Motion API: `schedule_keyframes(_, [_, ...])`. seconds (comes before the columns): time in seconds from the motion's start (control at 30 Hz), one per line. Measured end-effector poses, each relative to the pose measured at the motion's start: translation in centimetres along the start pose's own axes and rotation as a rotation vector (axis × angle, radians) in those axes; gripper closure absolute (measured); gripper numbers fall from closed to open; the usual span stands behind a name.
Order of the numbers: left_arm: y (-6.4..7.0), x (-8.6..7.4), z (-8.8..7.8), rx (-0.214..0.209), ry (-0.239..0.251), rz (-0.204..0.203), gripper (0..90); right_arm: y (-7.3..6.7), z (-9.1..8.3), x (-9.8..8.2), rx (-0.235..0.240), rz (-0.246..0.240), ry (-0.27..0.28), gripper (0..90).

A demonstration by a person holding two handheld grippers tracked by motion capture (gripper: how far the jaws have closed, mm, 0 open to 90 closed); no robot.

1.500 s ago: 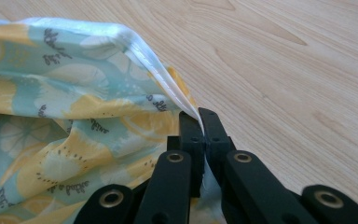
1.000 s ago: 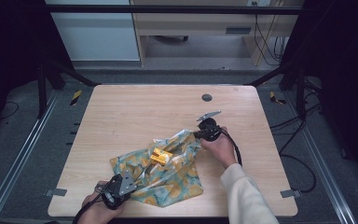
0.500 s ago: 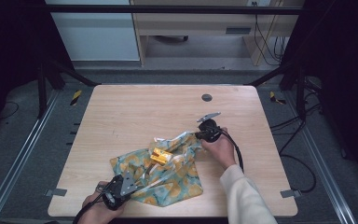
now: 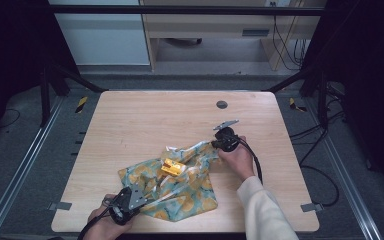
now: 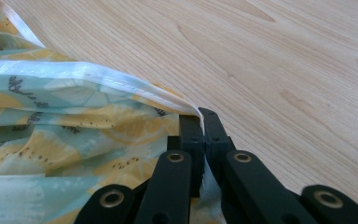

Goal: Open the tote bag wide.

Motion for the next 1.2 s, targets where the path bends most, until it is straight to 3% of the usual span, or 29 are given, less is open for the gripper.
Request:
schedule_keyframes(0.27, [-0.1,0.0,-0.1,0.001,0.004,-0.006,89.7,0.3,-0.3,0.0,-0.007,-0.007,0.005,90.0])
schedule_keyframes(0.4, [-0.2,0.1,-0.3,0.014,0.022,-0.01,88.9,0.1,-0.7,0.0,0.004,0.025,0.004,90.0])
schedule_keyframes(0.47, [-0.5,0.4,-0.6,0.04,0.045,-0.012,80.9,-0.1,-1.4,0.2,0.005,0.006,0.026,88.6])
schedule_keyframes(0.53, [-0.8,0.9,-1.1,0.062,0.087,-0.014,70.8,-0.3,-2.5,0.7,0.009,-0.005,0.06,77.5])
schedule_keyframes(0.57, [-0.9,1.2,-1.4,0.073,0.104,-0.019,61.0,-0.6,-3.7,1.1,0.019,-0.022,0.089,64.6])
schedule_keyframes(0.6, [-1.0,1.4,-1.7,0.081,0.126,-0.027,61.0,-0.6,-3.7,1.1,0.019,-0.022,0.089,64.6])
schedule_keyframes(0.77, [-1.3,2.2,-2.6,0.09,0.202,-0.06,49.8,-1.0,-6.4,1.5,0.008,-0.04,0.124,36.6])
schedule_keyframes(0.83, [-1.4,2.6,-3.0,0.089,0.243,-0.088,45.0,-1.2,-7.3,1.4,0.004,-0.042,0.13,30.7])
schedule_keyframes(0.9, [-1.3,3.2,-3.6,0.098,0.275,-0.09,44.2,-2.4,-9.1,1.0,0.021,-0.055,0.158,29.4])
schedule_keyframes(1.0, [-1.5,4.5,-4.9,0.109,0.337,-0.09,43.7,-3.5,-10.2,0.6,0.042,-0.064,0.17,29.3])
schedule_keyframes(1.13, [-3.1,5.9,-4.2,0.137,0.293,-0.08,42.7,-6.2,-11.4,-0.5,0.081,-0.095,0.186,28.5])
schedule_keyframes(1.17, [-3.6,6.1,-3.7,0.138,0.272,-0.082,42.4,-7.5,-11.5,-1.1,0.1,-0.115,0.179,27.5])
schedule_keyframes(1.2, [-4.1,6.2,-3.2,0.137,0.258,-0.079,42.4,-7.5,-11.5,-1.1,0.1,-0.115,0.179,27.5])
Point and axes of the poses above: each handheld gripper's, and its own axes: z roughly forward along the jaws, x roughly out of its top, y roughly to its right, the point moved 9 cm from there along z, roughly forward along the jaws, and after that the axes turned 10 degrees about -x, right-handed, at the moved point
